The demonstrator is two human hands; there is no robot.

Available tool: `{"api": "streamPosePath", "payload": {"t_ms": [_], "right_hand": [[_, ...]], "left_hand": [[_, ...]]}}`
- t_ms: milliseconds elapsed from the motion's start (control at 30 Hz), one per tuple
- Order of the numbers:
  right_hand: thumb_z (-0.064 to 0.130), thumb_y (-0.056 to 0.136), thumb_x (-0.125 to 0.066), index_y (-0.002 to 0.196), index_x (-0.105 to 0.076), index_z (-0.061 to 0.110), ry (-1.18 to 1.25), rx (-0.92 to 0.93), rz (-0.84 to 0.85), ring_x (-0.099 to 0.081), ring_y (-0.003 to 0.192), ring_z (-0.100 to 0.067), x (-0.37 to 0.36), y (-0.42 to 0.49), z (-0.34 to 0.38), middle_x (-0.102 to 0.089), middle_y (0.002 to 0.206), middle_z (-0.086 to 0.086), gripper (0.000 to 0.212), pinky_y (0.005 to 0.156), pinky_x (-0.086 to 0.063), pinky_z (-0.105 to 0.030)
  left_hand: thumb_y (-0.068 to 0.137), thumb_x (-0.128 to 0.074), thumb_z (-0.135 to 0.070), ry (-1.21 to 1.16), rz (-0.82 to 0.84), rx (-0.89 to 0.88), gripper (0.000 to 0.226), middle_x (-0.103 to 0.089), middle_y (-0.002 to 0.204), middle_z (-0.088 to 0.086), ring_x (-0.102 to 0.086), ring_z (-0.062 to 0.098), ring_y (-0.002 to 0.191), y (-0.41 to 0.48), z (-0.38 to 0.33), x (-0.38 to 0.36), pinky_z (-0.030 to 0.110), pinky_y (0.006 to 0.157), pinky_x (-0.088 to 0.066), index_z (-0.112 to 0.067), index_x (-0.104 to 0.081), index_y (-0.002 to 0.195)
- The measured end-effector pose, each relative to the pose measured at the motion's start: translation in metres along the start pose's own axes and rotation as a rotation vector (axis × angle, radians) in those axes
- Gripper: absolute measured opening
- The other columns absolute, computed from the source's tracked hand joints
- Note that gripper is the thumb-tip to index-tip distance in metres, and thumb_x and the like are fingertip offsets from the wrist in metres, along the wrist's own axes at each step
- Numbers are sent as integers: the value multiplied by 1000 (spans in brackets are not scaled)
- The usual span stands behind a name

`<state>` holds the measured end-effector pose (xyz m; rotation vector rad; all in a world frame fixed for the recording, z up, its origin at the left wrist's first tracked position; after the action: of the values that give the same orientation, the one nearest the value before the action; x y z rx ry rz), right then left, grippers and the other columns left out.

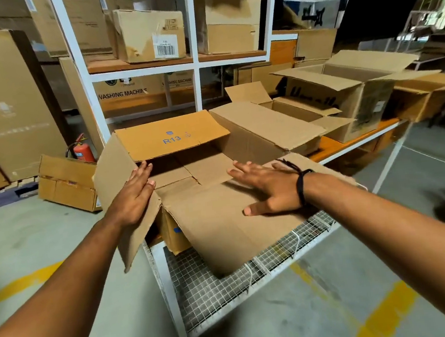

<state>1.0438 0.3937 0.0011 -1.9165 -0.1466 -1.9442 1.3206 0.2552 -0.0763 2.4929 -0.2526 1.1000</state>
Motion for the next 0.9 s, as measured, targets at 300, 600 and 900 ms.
{"api": "streamPosePath", "payload": {"t_ms": [300,600,900], "right_hand": [[69,70,-65,148,15,40,-161,-58,-128,14,147,-21,-49,52,-23,19,159,5,115,115,2,-60],[71,73,-59,147,23,33,-267,-111,-304,17,146,-28,-65,75,-25,22,159,-1,116,113,3,-63],[68,72,-63,149,-16,40,-236,127,-420,-32,138,-25,-39,74,-51,-24,157,2,94,110,-19,-50]], "left_hand": [[102,-29,-34,-49,-67,47,48,-10,158,-16,-2,4,145,-4,1,-2,38,120,-7,-36,-20,149],[103,-27,-28,-59,-109,79,47,-7,159,-13,1,7,146,-1,-15,-16,36,120,-4,-30,-21,150],[96,-49,-10,-349,-292,205,38,-36,151,-6,-18,6,144,5,-16,-5,31,118,-11,-17,-55,132]]}}
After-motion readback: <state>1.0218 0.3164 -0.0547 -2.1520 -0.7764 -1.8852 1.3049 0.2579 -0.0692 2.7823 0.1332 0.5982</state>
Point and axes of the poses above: each hand's wrist, its own y-axis towards the middle knuckle, its own x-axis out of the back of the hand, z = x × y, the point moved 6 cm from there along y, towards the middle knuckle
